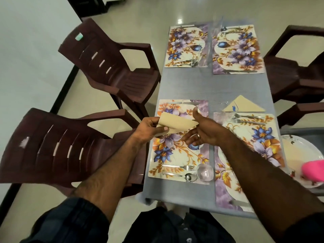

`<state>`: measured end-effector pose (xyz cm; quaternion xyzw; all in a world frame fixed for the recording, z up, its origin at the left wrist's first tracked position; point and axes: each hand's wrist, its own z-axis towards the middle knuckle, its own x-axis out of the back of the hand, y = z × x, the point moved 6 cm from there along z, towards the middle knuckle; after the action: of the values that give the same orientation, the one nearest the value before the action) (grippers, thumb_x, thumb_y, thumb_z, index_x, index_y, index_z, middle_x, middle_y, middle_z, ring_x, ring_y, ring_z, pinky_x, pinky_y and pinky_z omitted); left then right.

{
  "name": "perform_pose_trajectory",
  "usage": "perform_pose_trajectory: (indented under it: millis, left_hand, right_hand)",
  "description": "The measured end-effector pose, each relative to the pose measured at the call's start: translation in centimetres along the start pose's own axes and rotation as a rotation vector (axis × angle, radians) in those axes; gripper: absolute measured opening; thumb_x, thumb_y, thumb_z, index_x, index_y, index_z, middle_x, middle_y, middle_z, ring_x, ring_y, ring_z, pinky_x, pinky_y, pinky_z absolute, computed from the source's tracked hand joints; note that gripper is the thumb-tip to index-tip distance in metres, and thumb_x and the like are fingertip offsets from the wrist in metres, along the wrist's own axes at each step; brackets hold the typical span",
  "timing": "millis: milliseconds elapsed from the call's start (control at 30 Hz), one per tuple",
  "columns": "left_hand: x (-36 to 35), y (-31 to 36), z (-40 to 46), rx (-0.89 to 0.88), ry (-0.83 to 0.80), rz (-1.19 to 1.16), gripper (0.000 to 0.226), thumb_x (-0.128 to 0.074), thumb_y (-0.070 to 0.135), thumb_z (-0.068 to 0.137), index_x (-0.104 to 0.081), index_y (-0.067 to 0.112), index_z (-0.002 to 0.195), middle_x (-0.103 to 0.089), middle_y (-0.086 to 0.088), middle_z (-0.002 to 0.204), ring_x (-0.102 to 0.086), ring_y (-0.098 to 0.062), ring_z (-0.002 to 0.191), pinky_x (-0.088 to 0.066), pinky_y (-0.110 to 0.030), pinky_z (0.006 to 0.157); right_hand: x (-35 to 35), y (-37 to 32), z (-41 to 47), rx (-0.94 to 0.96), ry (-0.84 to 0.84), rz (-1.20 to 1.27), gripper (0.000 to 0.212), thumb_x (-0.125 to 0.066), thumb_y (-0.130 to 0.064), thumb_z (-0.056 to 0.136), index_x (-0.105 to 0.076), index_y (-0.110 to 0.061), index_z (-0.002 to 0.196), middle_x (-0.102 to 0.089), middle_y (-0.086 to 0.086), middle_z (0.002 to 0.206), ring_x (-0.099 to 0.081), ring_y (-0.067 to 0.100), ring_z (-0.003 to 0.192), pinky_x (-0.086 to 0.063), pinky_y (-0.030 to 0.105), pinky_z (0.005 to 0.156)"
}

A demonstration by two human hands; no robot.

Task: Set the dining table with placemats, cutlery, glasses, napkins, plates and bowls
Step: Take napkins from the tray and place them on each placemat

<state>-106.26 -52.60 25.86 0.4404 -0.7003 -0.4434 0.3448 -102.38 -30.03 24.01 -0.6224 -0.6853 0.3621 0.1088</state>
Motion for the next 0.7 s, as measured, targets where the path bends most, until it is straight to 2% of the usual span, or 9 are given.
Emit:
perform_pose_trajectory:
  millis: [100, 167, 233, 300, 367, 433, 500, 567, 700]
  left_hand:
    - [0.8, 0.3, -2.0, -0.067, 0.008, -0.018, 0.037, -0.076, -0.008, 0.089, -0.07, -0.008, 0.125, -0.077, -0.012, 0.108, -0.077, -0.019, 0.089, -0.06, -0.026, 0.069]
    - [1.7, 0.1, -3.5, -0.114, 0.005, -0.019, 0.037, -0.076, -0.009, 0.088, -0.07, -0.008, 0.125, -0.074, -0.013, 0.118, -0.075, -0.02, 0.099, -0.062, -0.028, 0.073]
    - [3.0, -0.9, -5.0, -0.153, -0.016, -0.026, 0.038, -0.075, -0.01, 0.087, -0.071, -0.007, 0.125, -0.069, -0.015, 0.13, -0.072, -0.025, 0.109, -0.063, -0.032, 0.077]
    - [4.3, -1.8, -6.7, -0.197, -0.018, -0.042, 0.043, -0.073, -0.018, 0.084, -0.07, -0.009, 0.126, -0.066, -0.016, 0.135, -0.069, -0.025, 0.117, -0.063, -0.032, 0.082]
    - [5.3, -2.6, -9.0, -0.279, -0.012, -0.051, 0.045, -0.07, -0.025, 0.08, -0.067, -0.014, 0.124, -0.065, -0.014, 0.133, -0.068, -0.015, 0.119, -0.061, -0.03, 0.089]
    - [6.1, -2.5, -11.7, -0.406, -0.009, -0.052, 0.034, -0.069, -0.027, 0.078, -0.067, -0.022, 0.112, -0.061, -0.016, 0.133, -0.067, -0.004, 0.118, -0.058, -0.027, 0.094]
    - [6.4, -1.6, -14.2, -0.549, -0.03, -0.029, 0.022, -0.07, -0.029, 0.076, -0.071, -0.017, 0.094, -0.057, -0.019, 0.135, -0.064, -0.001, 0.121, -0.055, -0.022, 0.094]
    - [6.6, -0.9, -16.2, -0.649, -0.049, 0.059, 0.029, -0.066, -0.03, 0.073, -0.075, -0.003, 0.08, -0.058, -0.017, 0.138, -0.063, -0.006, 0.122, -0.054, -0.022, 0.095]
    - [7.0, -0.7, -18.2, -0.672, -0.039, 0.198, 0.061, -0.059, -0.034, 0.068, -0.083, 0.02, 0.079, -0.057, -0.004, 0.144, -0.063, -0.003, 0.117, -0.051, -0.017, 0.096]
  right_hand:
    - [-2.5, 0.3, -1.0, 0.008, 0.098, 0.035, 0.063, -0.06, -0.051, 0.101, -0.057, 0.005, 0.131, -0.074, 0.024, 0.089, -0.067, 0.022, 0.062, -0.054, 0.027, 0.05]
    - [-4.4, 0.2, -1.9, 0.084, 0.146, 0.059, 0.047, -0.072, -0.023, 0.097, -0.06, 0.01, 0.13, -0.073, 0.018, 0.082, -0.067, 0.018, 0.061, -0.054, 0.022, 0.05]
    - [-6.3, 0.4, -3.1, 0.165, 0.195, 0.06, 0.038, -0.073, -0.006, 0.093, -0.063, 0.012, 0.125, -0.072, 0.017, 0.08, -0.067, 0.018, 0.062, -0.056, 0.022, 0.052]
    - [-8.4, 1.3, -4.1, 0.209, 0.231, 0.078, 0.032, -0.072, -0.006, 0.094, -0.065, 0.01, 0.122, -0.071, 0.018, 0.083, -0.068, 0.018, 0.064, -0.056, 0.022, 0.052]
    - [-11.1, 3.4, -4.7, 0.201, 0.247, 0.145, 0.038, -0.07, -0.027, 0.099, -0.066, 0.004, 0.122, -0.073, 0.02, 0.089, -0.07, 0.022, 0.067, -0.058, 0.025, 0.051]
    - [-14.1, 5.8, -5.4, 0.142, 0.223, 0.219, 0.056, -0.062, -0.054, 0.099, -0.067, -0.002, 0.12, -0.074, 0.024, 0.096, -0.072, 0.027, 0.068, -0.06, 0.03, 0.051]
    - [-16.4, 7.8, -6.0, 0.072, 0.193, 0.293, 0.061, -0.054, -0.061, 0.1, -0.067, -0.003, 0.116, -0.073, 0.028, 0.1, -0.074, 0.03, 0.067, -0.062, 0.033, 0.053]
    - [-18.3, 9.5, -7.1, 0.029, 0.17, 0.352, 0.054, -0.059, -0.051, 0.102, -0.065, 0.0, 0.119, -0.072, 0.03, 0.1, -0.073, 0.029, 0.062, -0.063, 0.032, 0.053]
    - [-19.8, 11.0, -9.4, 0.048, 0.199, 0.343, 0.019, -0.072, -0.01, 0.094, -0.067, -0.001, 0.111, -0.072, 0.026, 0.103, -0.072, 0.021, 0.069, -0.063, 0.027, 0.061]
